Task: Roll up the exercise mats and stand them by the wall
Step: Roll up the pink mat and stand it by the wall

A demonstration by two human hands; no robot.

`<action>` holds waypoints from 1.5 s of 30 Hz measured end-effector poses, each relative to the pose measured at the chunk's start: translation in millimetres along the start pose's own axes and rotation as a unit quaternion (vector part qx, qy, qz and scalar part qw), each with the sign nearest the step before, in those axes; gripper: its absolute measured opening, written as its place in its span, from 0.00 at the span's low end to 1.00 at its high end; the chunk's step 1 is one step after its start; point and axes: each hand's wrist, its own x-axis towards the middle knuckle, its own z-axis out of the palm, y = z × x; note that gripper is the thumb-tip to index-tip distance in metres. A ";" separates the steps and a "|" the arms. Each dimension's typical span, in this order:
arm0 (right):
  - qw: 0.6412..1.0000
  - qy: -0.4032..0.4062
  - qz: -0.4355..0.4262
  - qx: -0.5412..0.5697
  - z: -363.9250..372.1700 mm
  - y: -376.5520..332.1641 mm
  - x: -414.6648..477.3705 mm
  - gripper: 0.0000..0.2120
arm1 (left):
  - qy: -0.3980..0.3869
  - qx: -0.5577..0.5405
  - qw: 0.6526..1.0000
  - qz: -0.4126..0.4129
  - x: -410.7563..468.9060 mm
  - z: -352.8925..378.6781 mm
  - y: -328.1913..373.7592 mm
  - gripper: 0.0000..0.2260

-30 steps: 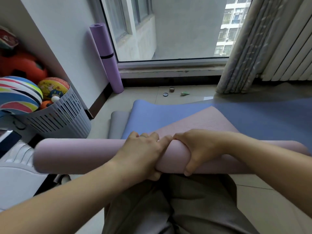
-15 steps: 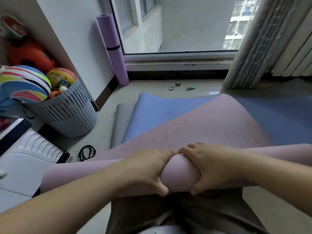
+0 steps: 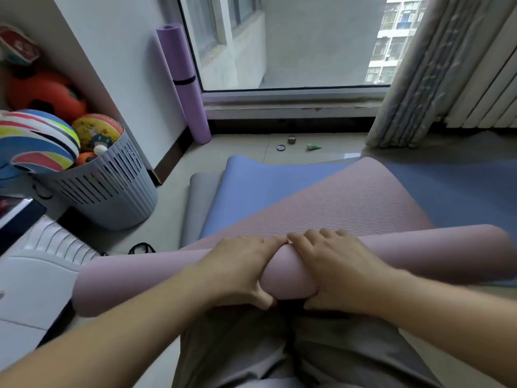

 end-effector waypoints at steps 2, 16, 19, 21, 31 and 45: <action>0.998 0.053 -0.020 -0.037 12.3 -4.7 -4.1 0.40 | -0.019 -0.048 0.999 0.008 1.3 -6.3 -4.4 0.39; 0.992 0.124 0.031 -0.003 24.2 1.0 8.1 0.37 | 0.073 0.080 0.994 -0.031 10.3 6.3 1.1 0.42; 0.996 0.082 0.026 0.008 14.7 4.8 15.9 0.34 | 0.091 0.154 0.983 -0.050 6.8 11.0 3.9 0.47; 0.998 0.062 0.016 0.004 9.5 5.3 18.6 0.33 | 0.108 0.211 0.970 -0.058 0.8 16.2 9.5 0.47; 0.997 0.038 0.016 0.065 -44.8 19.0 -4.2 0.36 | 0.140 0.212 0.967 -0.007 -19.1 -33.9 25.7 0.41; 0.999 -0.027 -0.003 0.027 -5.4 3.5 -6.9 0.43 | -0.102 -0.061 0.993 -0.017 7.5 -23.8 -2.5 0.38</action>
